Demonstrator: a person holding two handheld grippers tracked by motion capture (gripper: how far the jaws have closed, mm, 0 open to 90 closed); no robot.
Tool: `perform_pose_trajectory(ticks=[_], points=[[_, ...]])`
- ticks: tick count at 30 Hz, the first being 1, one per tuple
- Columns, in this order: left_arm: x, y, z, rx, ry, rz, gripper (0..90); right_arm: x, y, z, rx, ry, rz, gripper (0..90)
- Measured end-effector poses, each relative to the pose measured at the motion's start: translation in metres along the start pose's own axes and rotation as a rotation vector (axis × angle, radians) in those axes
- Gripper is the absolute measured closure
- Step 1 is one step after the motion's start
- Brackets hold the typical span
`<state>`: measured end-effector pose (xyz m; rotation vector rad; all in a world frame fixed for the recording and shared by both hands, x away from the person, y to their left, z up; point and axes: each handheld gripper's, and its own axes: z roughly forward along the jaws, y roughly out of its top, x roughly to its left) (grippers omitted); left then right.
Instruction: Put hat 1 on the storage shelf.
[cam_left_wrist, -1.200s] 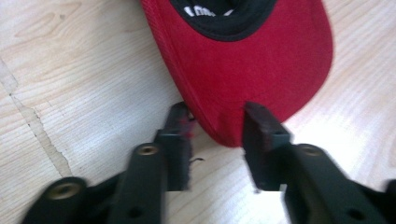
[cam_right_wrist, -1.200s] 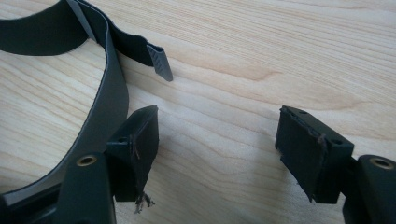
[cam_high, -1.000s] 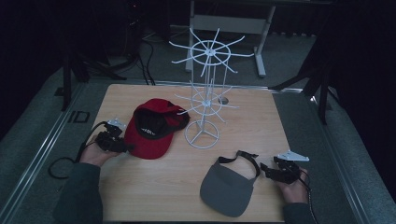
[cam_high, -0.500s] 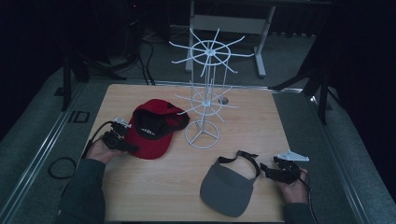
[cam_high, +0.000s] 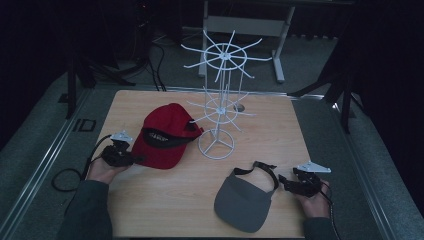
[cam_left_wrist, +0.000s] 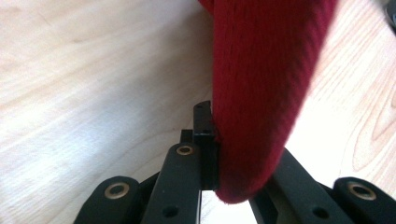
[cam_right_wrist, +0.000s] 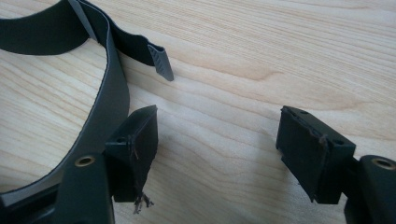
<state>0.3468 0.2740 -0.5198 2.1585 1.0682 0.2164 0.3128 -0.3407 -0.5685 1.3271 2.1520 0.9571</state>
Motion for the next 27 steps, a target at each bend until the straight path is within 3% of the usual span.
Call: perform_pose_trajectory(ticks=[3, 16, 27], points=[[0.000, -0.001, -0.005, -0.027, 0.031, 0.005, 85.9, 0.000, 0.000, 0.000, 0.000, 0.000, 0.000, 29.5], [0.002, 0.008, -0.026, -0.114, 0.081, 0.014, 85.8, 0.000, 0.000, 0.000, 0.000, 0.000, 0.000, 29.5], [0.002, 0.016, -0.036, -0.148, 0.137, 0.026, 85.8, 0.000, 0.000, 0.000, 0.000, 0.000, 0.000, 29.5]])
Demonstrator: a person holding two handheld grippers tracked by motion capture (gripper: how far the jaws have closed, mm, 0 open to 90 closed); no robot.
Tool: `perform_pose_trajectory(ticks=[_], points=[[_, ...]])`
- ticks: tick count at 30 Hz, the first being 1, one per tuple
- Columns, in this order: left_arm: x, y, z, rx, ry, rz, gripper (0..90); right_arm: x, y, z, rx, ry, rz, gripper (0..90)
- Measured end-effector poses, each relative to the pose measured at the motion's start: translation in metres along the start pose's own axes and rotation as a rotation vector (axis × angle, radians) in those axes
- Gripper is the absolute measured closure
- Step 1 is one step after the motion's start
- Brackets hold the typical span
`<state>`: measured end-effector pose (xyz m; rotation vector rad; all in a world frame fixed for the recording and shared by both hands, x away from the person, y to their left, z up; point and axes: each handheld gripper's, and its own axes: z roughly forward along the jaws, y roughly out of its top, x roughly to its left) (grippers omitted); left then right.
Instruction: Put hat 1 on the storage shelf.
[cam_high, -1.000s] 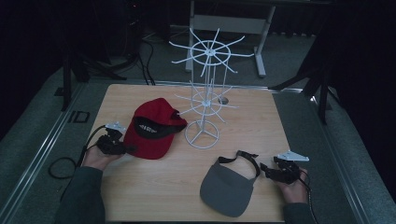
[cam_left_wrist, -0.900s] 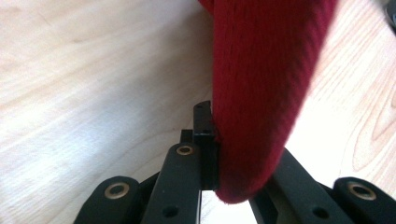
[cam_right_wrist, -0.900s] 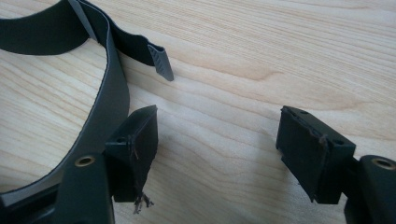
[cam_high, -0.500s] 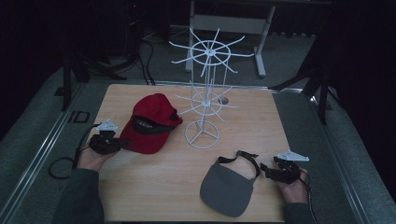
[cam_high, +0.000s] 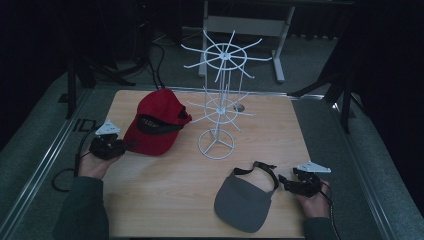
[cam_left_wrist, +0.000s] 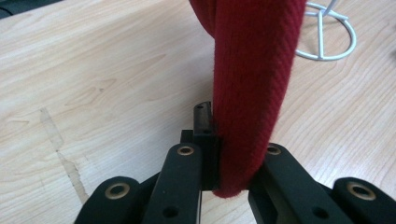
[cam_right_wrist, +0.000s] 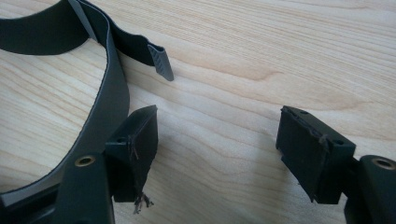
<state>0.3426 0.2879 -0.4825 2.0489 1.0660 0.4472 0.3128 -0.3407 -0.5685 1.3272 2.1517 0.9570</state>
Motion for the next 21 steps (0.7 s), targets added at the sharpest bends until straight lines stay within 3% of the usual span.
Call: perform_pose_trajectory(ticks=[21], points=[[-0.001, 0.020, -0.019, -0.077, 0.071, 0.030, 85.7, 0.000, 0.000, 0.000, 0.000, 0.000, 0.000, 29.5]])
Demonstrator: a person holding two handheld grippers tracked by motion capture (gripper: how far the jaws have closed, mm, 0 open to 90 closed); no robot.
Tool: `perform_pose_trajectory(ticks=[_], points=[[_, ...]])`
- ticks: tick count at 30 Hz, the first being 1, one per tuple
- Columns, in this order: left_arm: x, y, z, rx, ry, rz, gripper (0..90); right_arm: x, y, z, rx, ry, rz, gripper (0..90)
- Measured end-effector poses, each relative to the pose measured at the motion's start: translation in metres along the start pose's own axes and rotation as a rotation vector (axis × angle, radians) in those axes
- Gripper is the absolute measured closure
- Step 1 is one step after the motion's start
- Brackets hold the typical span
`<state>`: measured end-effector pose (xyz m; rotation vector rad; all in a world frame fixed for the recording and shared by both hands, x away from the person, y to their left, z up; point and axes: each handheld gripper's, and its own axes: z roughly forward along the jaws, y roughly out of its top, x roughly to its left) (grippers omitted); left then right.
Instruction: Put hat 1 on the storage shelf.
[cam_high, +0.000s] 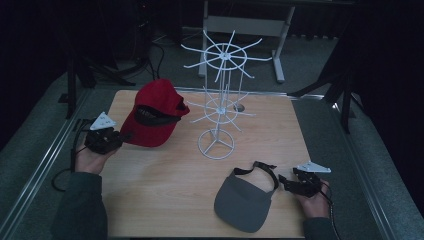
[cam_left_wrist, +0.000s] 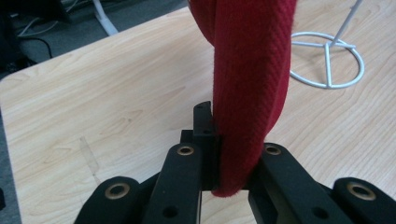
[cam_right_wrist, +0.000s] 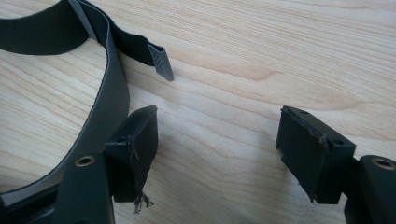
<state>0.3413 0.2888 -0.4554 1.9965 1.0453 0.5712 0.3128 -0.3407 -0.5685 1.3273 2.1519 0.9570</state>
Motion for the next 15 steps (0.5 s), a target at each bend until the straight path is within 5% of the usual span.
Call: perform_pose_trajectory(ticks=[15], points=[[0.000, 0.016, -0.005, -0.032, 0.034, 0.004, 85.7, 0.000, 0.000, 0.000, 0.000, 0.000, 0.000, 29.5]])
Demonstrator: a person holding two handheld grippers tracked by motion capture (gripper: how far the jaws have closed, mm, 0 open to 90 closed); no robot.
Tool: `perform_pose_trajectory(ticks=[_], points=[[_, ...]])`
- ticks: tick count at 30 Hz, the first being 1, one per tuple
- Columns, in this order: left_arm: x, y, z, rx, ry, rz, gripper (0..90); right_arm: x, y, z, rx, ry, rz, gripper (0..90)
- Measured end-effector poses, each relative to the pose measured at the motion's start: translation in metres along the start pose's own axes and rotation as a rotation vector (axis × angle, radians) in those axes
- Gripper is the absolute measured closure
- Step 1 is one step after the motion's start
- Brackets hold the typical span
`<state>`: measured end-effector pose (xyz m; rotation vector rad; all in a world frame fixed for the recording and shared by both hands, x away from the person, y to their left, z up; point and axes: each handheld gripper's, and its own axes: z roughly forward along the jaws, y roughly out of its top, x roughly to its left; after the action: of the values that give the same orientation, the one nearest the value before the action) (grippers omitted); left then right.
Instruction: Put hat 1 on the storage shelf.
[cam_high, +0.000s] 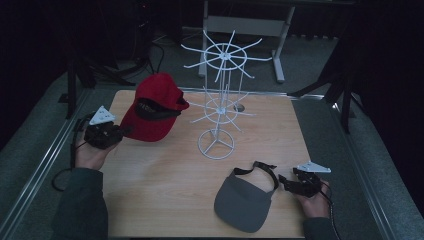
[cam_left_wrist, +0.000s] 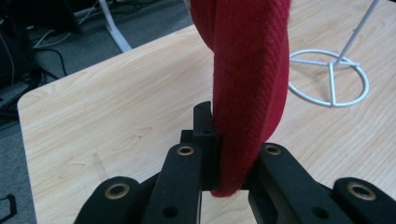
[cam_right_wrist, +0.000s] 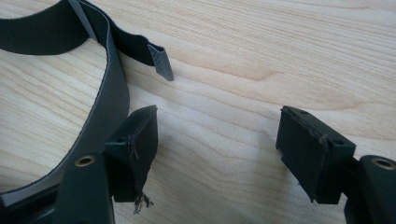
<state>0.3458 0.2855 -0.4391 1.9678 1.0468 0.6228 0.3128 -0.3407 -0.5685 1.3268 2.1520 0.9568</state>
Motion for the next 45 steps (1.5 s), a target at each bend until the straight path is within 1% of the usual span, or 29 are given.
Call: perform_pose_trajectory(ticks=[9, 15, 22, 29, 35, 45], points=[[0.003, 0.005, -0.005, -0.025, 0.017, -0.020, 85.7, 0.000, 0.000, 0.000, 0.000, 0.000, 0.000, 29.5], [0.004, 0.008, -0.008, -0.035, 0.026, -0.018, 85.6, 0.000, 0.000, 0.000, 0.000, 0.000, 0.000, 29.5], [0.005, 0.012, -0.011, -0.051, 0.039, -0.028, 85.6, 0.000, 0.000, 0.000, 0.000, 0.000, 0.000, 29.5], [0.004, 0.018, -0.014, -0.063, 0.050, -0.030, 85.6, 0.000, 0.000, 0.000, 0.000, 0.000, 0.000, 29.5], [0.006, 0.021, -0.017, -0.086, 0.066, -0.046, 85.7, 0.000, 0.000, 0.000, 0.000, 0.000, -0.001, 29.5], [0.006, 0.026, -0.022, -0.121, 0.088, -0.057, 85.8, 0.000, 0.000, 0.000, 0.000, 0.000, 0.000, 29.5]])
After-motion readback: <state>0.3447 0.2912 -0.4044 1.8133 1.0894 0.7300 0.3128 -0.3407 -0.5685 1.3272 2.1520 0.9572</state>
